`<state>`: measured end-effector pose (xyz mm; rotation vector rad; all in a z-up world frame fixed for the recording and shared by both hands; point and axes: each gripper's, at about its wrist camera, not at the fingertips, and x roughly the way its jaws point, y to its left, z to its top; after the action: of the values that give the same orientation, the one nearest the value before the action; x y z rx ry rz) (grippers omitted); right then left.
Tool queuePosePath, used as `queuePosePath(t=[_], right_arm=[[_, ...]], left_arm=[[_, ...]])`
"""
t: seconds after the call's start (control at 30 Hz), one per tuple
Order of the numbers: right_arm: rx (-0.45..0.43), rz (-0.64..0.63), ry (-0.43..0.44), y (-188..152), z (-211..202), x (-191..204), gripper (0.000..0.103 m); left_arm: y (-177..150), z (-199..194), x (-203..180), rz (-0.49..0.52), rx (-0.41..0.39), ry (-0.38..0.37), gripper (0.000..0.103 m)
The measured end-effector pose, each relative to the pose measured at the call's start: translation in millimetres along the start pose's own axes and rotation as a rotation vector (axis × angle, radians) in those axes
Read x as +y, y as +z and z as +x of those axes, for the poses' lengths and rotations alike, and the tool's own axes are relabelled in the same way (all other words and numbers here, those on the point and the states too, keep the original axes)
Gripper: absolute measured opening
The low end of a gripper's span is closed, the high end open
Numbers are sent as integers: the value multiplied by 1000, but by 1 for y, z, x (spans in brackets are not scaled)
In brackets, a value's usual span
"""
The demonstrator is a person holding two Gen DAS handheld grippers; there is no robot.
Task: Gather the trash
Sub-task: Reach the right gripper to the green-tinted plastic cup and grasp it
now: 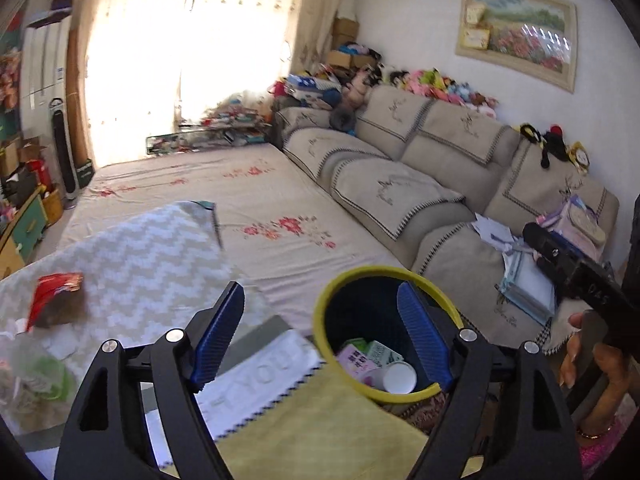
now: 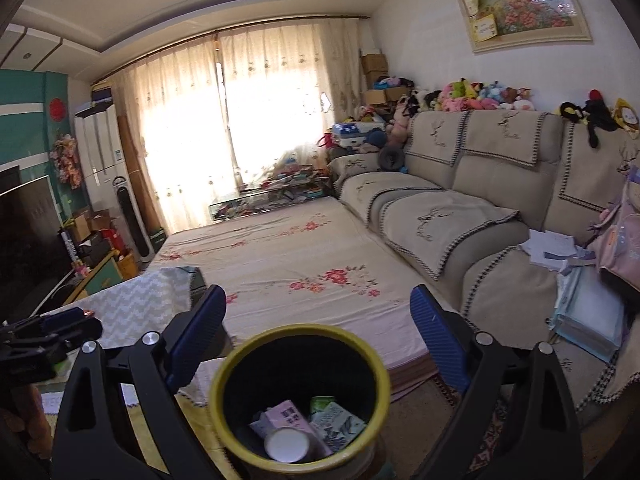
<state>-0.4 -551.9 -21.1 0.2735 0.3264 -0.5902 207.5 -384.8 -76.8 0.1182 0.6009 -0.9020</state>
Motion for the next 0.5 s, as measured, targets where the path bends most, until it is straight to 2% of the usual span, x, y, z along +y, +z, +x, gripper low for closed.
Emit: queuePosePath(t=[0.13, 0.23, 0.37, 0.4, 0.5], right_arm=[[28, -23, 176, 3, 20, 66, 88], [27, -51, 276, 7, 33, 125, 88], [23, -115, 407, 7, 48, 205, 88], [23, -142, 468, 4, 51, 227, 88], [110, -232, 638, -8, 61, 285, 88]], left_arm=[[-12, -73, 74, -73, -113, 169, 82], [-26, -121, 129, -118, -187, 311, 84], [-49, -167, 202, -210, -239, 472, 84], [-56, -175, 218, -229, -249, 507, 84], [-78, -188, 261, -297, -250, 581, 84]])
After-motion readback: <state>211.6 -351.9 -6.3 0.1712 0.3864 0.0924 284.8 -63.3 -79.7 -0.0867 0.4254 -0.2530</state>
